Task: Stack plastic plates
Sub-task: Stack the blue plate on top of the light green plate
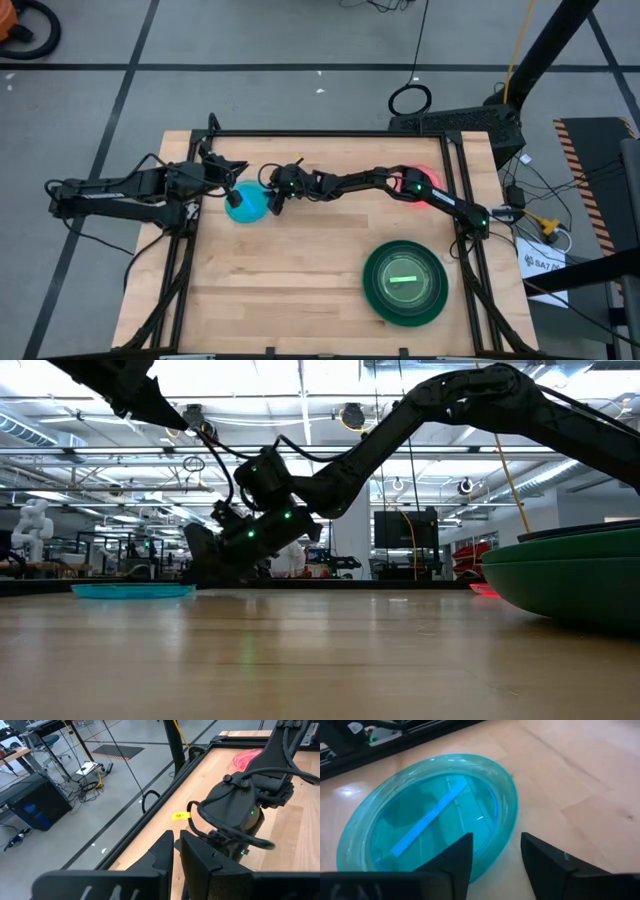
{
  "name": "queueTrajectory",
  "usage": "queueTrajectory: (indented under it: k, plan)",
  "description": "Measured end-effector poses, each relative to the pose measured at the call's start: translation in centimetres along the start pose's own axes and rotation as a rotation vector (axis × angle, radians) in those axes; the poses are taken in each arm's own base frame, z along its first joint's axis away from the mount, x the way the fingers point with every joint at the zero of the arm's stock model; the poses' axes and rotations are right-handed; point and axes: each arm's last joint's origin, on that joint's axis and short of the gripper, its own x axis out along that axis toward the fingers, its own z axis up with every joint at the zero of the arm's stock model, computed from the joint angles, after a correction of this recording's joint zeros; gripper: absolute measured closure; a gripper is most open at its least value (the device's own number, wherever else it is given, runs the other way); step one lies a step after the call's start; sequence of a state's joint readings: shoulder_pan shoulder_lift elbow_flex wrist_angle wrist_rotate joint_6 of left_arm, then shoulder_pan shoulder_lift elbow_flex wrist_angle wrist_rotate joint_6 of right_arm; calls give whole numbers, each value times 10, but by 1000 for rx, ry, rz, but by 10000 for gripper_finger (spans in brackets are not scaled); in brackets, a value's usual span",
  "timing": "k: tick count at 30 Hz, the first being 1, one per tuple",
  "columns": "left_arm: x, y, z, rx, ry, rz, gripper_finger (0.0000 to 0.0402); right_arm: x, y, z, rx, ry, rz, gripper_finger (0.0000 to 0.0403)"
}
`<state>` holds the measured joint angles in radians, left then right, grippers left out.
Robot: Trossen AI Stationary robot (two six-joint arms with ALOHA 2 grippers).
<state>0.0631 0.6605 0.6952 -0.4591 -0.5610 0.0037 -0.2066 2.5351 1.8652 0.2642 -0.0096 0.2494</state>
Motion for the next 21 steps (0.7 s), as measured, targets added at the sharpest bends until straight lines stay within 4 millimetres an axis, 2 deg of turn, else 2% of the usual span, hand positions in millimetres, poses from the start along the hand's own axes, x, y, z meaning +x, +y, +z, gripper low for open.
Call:
queueTrajectory:
  k: [21]
  plan:
    - [0,0,0,1,0,0,362,0,-3,0,-8,6,-9,376]
